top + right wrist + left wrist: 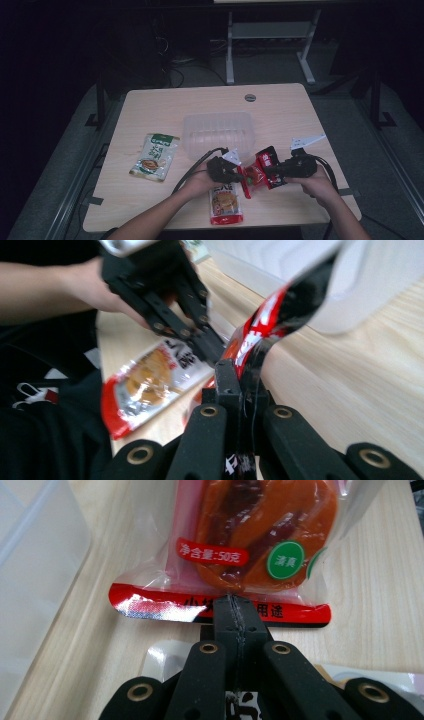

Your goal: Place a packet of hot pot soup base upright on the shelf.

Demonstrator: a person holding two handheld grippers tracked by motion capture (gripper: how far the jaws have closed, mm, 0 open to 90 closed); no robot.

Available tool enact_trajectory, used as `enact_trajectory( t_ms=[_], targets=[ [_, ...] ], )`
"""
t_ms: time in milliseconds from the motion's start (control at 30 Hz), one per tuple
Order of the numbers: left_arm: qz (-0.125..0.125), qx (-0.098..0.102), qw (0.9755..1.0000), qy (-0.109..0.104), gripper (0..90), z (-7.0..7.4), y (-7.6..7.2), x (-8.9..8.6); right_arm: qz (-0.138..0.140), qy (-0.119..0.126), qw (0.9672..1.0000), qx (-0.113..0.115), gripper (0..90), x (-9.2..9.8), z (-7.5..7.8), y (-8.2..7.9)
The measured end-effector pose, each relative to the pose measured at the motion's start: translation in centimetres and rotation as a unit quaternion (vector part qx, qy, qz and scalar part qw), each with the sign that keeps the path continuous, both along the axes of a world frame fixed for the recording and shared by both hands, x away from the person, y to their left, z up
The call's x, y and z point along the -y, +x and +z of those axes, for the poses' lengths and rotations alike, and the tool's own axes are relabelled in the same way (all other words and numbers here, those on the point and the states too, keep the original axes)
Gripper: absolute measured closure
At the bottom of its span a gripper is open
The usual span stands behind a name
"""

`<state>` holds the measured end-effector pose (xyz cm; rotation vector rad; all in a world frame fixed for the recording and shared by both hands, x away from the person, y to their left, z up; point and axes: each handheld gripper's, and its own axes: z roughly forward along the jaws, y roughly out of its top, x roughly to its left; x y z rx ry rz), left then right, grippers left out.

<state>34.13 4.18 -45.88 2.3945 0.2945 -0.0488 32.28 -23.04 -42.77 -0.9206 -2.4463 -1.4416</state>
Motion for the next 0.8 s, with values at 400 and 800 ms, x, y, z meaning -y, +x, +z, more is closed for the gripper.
enact_trajectory(
  t_ms=[400,800],
  targets=[
    [-0.005,0.0,0.9998,-0.021,89.8,0.6,-0.1,-0.1,0.028,0.025,0.9991,0.019,90.0,-0.6,1.2,-1.0],
    [0.015,-0.024,0.999,-0.034,83.1,2.8,-0.8,-4.3,0.024,0.01,0.9991,0.034,90.0,-0.4,1.7,-1.4]
  ],
)
